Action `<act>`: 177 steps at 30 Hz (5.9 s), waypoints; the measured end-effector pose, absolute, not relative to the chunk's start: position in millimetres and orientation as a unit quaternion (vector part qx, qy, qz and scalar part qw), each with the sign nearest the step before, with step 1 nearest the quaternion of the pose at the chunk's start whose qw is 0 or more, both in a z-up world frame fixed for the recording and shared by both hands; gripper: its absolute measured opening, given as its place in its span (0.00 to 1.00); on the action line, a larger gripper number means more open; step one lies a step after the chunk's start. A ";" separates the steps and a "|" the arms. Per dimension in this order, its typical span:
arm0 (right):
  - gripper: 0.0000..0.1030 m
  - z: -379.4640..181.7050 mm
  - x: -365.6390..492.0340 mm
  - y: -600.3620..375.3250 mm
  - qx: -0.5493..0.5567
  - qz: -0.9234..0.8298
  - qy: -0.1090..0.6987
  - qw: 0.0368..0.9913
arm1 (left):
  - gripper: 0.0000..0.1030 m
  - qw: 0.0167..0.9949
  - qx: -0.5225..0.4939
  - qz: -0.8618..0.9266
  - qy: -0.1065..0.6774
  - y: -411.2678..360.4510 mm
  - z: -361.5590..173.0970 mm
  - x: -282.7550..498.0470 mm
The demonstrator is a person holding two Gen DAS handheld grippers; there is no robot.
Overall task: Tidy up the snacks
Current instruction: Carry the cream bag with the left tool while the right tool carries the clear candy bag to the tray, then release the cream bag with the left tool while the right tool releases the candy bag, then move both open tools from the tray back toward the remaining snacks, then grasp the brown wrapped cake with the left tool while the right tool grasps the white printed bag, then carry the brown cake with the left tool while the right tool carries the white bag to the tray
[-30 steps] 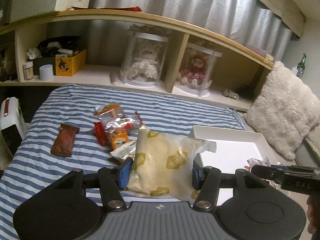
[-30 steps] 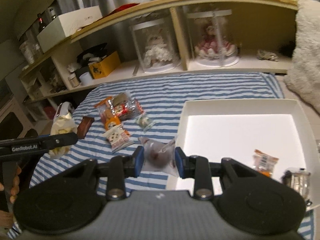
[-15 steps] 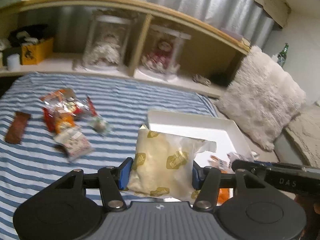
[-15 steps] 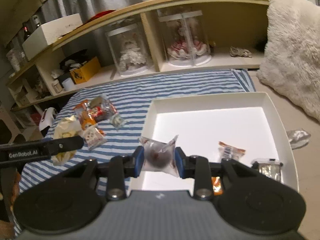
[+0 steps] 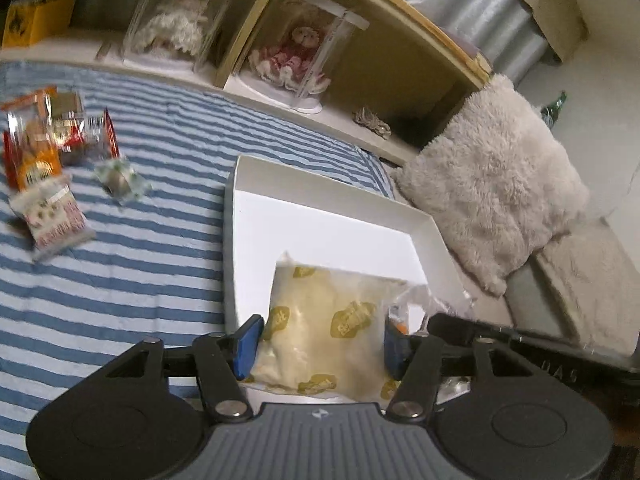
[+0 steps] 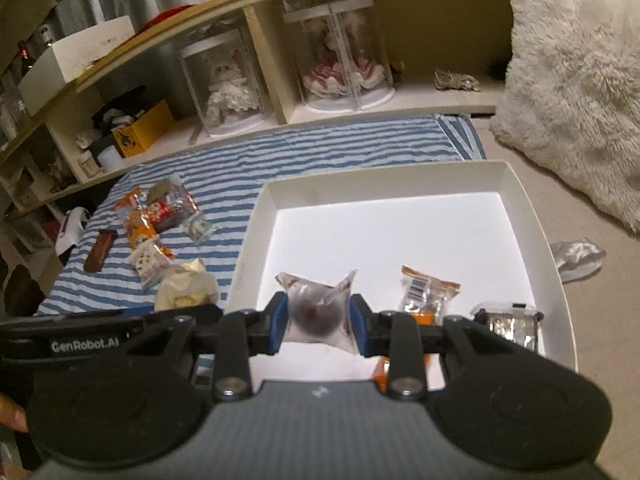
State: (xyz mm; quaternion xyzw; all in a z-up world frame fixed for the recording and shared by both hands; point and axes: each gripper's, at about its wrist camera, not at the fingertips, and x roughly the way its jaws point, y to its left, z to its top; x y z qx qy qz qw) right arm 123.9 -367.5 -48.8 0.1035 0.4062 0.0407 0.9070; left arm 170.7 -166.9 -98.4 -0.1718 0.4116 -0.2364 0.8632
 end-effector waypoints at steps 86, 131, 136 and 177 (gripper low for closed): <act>0.99 -64.5 137.0 -359.6 0.081 -0.013 0.422 0.903 | 1.00 0.902 0.005 -0.129 0.412 -86.3 -62.8 171.5; 0.99 -138.9 259.4 -139.3 -0.029 0.227 0.334 0.914 | 1.00 0.938 0.053 -0.023 0.343 76.3 -131.3 292.0; 0.75 -142.7 268.6 -137.1 -0.037 0.244 0.335 0.909 | 0.90 0.937 0.048 -0.031 0.345 78.0 -133.1 300.3; 0.53 -59.5 226.0 -192.1 0.041 0.223 0.314 0.922 | 0.42 0.950 -0.009 -0.043 0.310 14.8 -39.1 208.9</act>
